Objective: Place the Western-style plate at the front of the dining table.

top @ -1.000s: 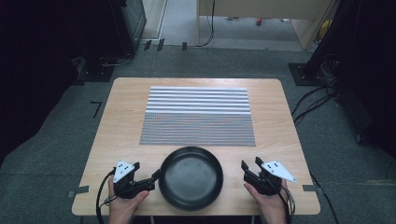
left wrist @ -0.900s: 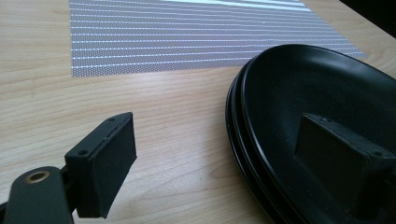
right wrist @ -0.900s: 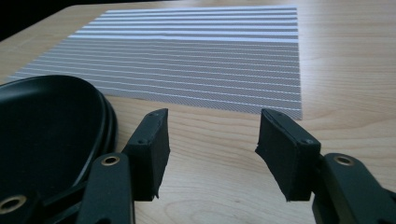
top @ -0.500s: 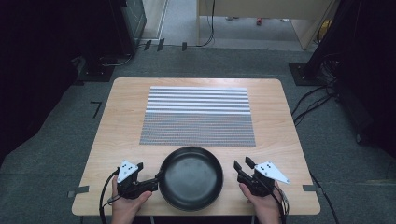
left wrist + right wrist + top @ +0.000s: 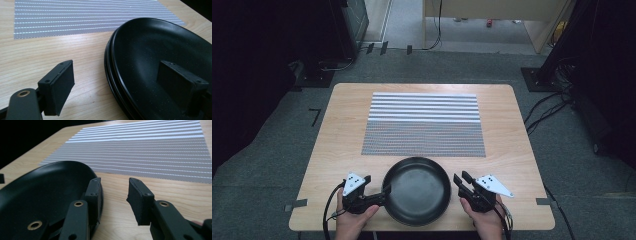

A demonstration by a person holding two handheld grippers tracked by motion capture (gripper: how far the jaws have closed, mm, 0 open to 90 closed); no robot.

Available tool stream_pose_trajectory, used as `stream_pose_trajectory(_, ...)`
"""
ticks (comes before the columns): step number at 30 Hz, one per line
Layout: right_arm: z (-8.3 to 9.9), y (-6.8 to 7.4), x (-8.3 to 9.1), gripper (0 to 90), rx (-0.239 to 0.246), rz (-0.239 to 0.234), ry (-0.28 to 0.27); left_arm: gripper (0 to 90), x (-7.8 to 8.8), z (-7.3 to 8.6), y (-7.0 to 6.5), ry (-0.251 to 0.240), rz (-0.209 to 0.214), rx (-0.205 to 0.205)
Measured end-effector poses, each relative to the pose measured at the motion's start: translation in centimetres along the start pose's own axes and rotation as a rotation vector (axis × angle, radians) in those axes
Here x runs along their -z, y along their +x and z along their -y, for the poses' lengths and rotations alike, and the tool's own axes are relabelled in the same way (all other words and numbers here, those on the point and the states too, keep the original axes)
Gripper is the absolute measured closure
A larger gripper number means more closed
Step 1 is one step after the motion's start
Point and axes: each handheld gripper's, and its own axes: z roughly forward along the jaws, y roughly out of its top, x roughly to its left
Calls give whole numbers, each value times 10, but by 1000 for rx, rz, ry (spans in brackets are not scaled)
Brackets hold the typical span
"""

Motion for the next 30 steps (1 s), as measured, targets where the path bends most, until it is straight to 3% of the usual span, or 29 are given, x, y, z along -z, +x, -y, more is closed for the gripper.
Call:
stream_pose_trajectory(3,1,6,-3,651,-16,-21,-6,160,-1,0,-1,4,5,1)
stream_pose_trajectory(5,3,7,-6,673,-30,-37,14,227,-2,1,-3,10,-15,-2)
stream_pose_trajectory(10,6,8,-13,740,-80,-83,36,330,-3,2,-5,14,-8,-14)
stream_pose_trajectory(17,9,11,-23,793,-121,-58,54,549,-3,4,-5,13,0,-12)
stream_pose_trajectory(21,8,8,-23,834,-166,-62,72,609,-3,4,-3,27,-8,-1)
stream_pose_trajectory(25,7,6,-22,858,-193,-72,85,656,-3,5,-1,40,31,13)
stream_pose_trajectory(30,8,5,-21,860,-222,-76,93,685,-2,4,1,48,49,19)
